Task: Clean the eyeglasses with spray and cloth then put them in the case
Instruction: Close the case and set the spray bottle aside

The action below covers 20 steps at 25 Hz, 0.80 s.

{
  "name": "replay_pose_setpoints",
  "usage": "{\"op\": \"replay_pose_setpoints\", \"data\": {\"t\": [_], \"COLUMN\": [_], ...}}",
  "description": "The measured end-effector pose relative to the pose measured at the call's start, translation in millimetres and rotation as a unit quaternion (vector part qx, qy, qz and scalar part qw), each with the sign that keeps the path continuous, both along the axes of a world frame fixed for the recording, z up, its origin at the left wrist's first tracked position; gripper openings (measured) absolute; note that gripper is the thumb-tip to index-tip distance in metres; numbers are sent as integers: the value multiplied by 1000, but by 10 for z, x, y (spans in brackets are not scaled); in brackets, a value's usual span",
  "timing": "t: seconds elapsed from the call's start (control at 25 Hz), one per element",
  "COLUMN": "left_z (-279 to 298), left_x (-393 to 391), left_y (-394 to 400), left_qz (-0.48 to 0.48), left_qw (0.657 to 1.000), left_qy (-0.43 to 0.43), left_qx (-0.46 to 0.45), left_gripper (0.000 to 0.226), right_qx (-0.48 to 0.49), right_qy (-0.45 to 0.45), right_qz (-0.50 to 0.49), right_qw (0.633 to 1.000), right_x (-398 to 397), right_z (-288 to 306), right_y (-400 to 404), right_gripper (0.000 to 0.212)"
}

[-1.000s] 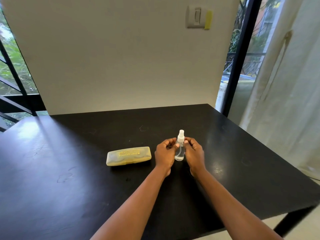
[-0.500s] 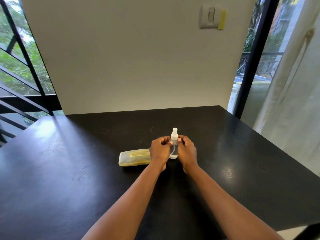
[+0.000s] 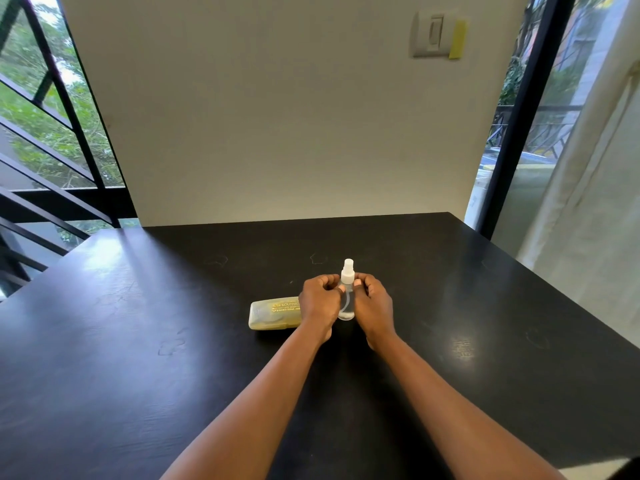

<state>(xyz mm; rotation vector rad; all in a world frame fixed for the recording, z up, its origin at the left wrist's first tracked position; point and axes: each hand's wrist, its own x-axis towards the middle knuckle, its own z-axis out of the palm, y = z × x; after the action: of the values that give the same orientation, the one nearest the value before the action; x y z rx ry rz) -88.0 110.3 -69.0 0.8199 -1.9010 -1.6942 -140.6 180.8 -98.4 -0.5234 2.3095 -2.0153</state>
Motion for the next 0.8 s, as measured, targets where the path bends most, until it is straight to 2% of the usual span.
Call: {"op": "replay_pose_setpoints", "data": {"t": [0.6,0.8], "left_z": [28,88], "left_x": [62,133], "left_y": [-41,-82], "left_qz": [-2,25], "left_qw": [1000,999], "left_qy": [0,16], "left_qx": [0,-21], "left_gripper": [25,27], "right_qx": [-5,26], "right_qy": [-12,33], "right_qz": [25,-34], "right_qw": [1000,999], "right_x": [45,16], "right_z": [49,178], "right_y": [54,106], "right_gripper": [20,22]}}
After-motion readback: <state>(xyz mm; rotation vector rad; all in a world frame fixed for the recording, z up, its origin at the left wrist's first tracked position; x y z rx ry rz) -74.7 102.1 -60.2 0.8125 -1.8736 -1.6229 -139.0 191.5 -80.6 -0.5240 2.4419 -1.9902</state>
